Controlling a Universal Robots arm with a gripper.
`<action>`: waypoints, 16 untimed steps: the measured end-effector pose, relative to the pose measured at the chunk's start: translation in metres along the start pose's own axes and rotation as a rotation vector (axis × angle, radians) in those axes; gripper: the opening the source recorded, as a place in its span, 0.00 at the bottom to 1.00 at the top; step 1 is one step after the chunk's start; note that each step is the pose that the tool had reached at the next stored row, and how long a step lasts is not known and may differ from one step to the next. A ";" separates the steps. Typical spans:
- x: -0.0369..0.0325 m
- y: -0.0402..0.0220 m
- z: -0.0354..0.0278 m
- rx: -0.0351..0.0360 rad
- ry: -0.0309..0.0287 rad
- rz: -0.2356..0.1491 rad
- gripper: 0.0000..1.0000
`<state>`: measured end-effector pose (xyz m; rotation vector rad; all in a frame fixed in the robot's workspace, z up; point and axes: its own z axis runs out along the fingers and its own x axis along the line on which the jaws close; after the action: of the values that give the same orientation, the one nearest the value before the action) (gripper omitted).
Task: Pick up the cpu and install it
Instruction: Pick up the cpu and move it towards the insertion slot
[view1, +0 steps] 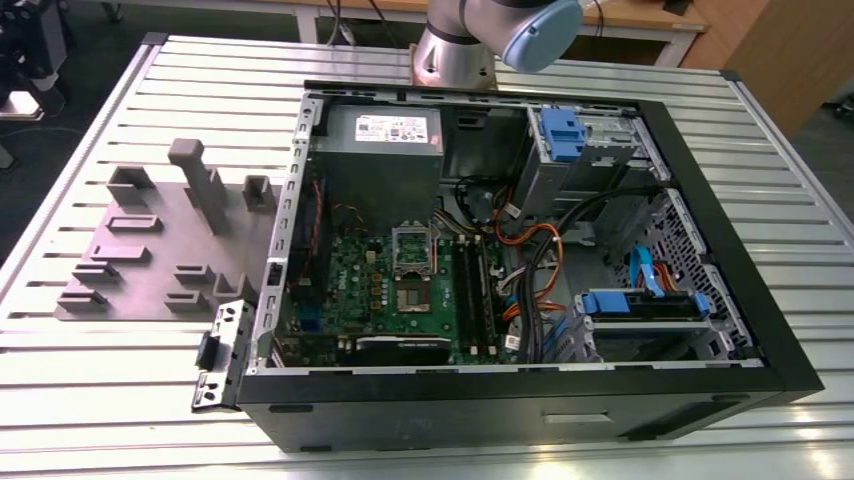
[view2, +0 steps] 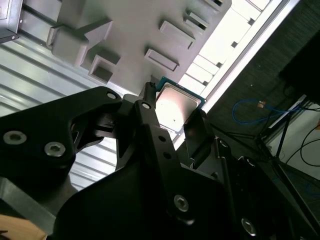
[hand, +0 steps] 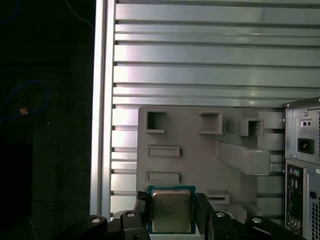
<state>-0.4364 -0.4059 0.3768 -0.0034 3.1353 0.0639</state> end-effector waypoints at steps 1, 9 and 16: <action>0.0000 0.0001 -0.0009 0.0002 0.0000 0.000 0.47; -0.0023 0.0002 -0.0027 0.0033 0.0000 0.000 0.47; -0.0024 -0.0024 -0.0028 0.0034 0.0000 0.000 0.47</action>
<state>-0.4341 -0.4084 0.3795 -0.0031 3.1354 0.0586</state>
